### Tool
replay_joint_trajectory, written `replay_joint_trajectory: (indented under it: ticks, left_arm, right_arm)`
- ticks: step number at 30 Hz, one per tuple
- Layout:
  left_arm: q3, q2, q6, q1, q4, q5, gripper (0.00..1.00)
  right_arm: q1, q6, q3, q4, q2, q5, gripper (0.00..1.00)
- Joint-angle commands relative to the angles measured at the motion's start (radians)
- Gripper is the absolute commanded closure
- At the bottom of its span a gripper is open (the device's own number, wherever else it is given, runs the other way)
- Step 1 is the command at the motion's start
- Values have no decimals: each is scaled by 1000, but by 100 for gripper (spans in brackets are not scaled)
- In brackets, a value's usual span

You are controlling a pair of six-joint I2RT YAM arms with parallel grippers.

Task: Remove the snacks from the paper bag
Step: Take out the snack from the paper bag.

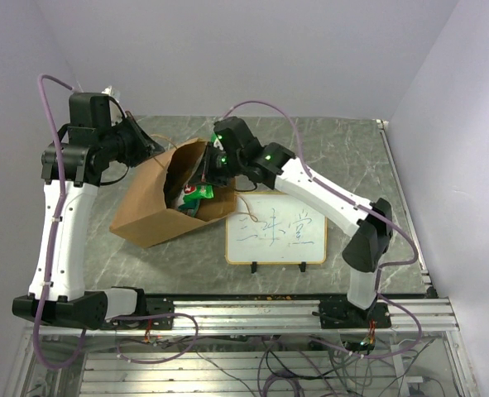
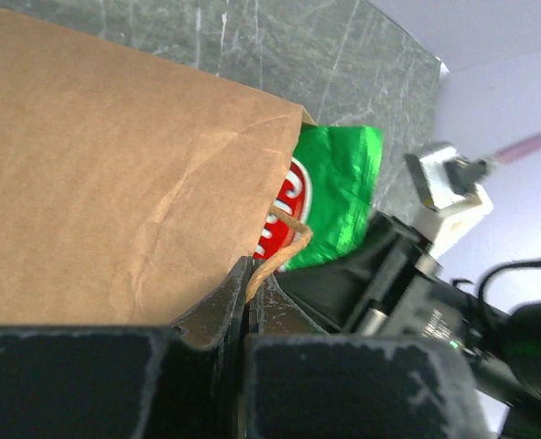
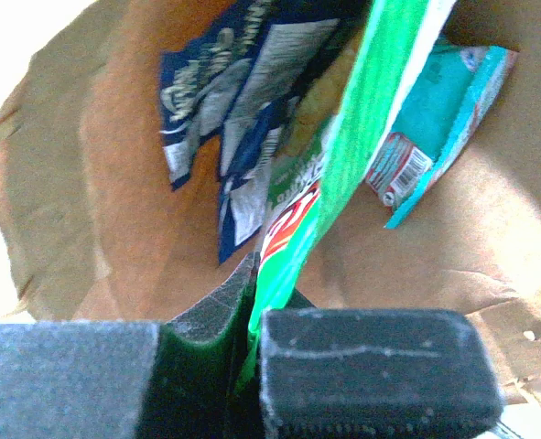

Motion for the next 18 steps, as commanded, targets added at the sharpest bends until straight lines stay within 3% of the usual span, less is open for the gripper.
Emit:
replay_joint_trajectory:
  ticks: [1,9,14,18]
  left_arm:
    - [46,-18,34,15,-19,-83,93]
    - [61,-12,50,18,-24,-127,93]
    - [60,-9,57,20,-32,-140,93]
    - [60,-12,71,21,-44,-143,93]
  right_arm:
    - [-3,-109,43,45,-109,-44,100]
    - [-67,-300,52,74,-285,-72,100]
    - [-195,-390,40,109,-399,-89,100]
    - [-329,-435,86,77,-395,-49,100]
